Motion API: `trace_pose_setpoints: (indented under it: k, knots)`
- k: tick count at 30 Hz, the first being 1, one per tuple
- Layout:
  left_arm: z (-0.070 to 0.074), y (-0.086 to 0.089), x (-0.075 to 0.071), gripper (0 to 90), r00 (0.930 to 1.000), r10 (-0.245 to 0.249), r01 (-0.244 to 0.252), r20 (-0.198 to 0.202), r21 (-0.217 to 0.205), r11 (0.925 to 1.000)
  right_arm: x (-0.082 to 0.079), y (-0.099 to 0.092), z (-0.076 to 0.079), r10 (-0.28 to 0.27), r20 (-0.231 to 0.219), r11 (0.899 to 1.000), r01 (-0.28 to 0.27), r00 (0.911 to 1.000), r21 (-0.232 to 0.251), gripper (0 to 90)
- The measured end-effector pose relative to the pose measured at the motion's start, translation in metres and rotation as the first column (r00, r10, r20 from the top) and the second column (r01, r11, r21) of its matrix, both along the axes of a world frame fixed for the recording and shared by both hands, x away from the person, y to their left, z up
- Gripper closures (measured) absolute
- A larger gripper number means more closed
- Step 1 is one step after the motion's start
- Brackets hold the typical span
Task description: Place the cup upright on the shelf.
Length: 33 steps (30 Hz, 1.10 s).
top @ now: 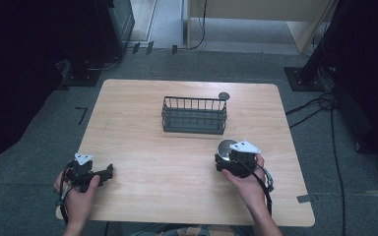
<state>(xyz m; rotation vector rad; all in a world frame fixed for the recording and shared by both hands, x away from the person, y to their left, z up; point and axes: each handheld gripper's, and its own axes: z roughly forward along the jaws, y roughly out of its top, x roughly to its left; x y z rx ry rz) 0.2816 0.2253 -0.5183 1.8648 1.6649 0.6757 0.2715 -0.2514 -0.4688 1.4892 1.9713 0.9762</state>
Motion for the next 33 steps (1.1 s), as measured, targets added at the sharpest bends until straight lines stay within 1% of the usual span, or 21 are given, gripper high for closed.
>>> trace_pose_setpoints:
  k: [7,13,20,26,30,32,33]
  knots:
    - [0.0,0.0,0.0,0.0,1.0,0.0,0.0,-0.001,0.0,1.0,0.006,0.007,0.011,0.017,0.018,1.0,-0.017,0.9997,0.005,18.0]
    - [0.0,0.0,0.0,0.0,1.0,0.0,0.0,0.0,0.0,1.0,0.011,0.012,0.021,0.027,0.04,1.0,-0.028,0.9988,0.011,18.1]
    - [0.0,0.0,0.0,0.0,1.0,0.0,0.0,0.0,0.0,1.0,0.017,0.018,0.031,0.037,0.068,0.999,-0.037,0.997,0.001,18.1]
    - [0.0,0.0,0.0,0.0,1.0,0.0,0.0,0.0,0.0,1.0,0.023,0.022,0.038,0.042,0.094,0.999,-0.043,0.9947,0.01,18.1]
    - [0.0,0.0,0.0,0.0,1.0,0.0,0.0,-0.001,0.001,1.0,0.027,0.024,0.043,0.049,0.117,0.999,-0.05,0.9919,0.005,18.1]
    - [0.0,0.0,0.0,0.0,1.0,0.0,0.0,-0.001,0.0,1.0,0.029,0.025,0.045,0.053,0.138,0.999,-0.053,0.989,0.002,18.1]
    - [0.0,0.0,0.0,0.0,1.0,0.0,0.0,0.0,0.0,1.0,0.031,0.026,0.045,0.076,0.176,0.997,-0.075,0.9814,-0.013,18.1]
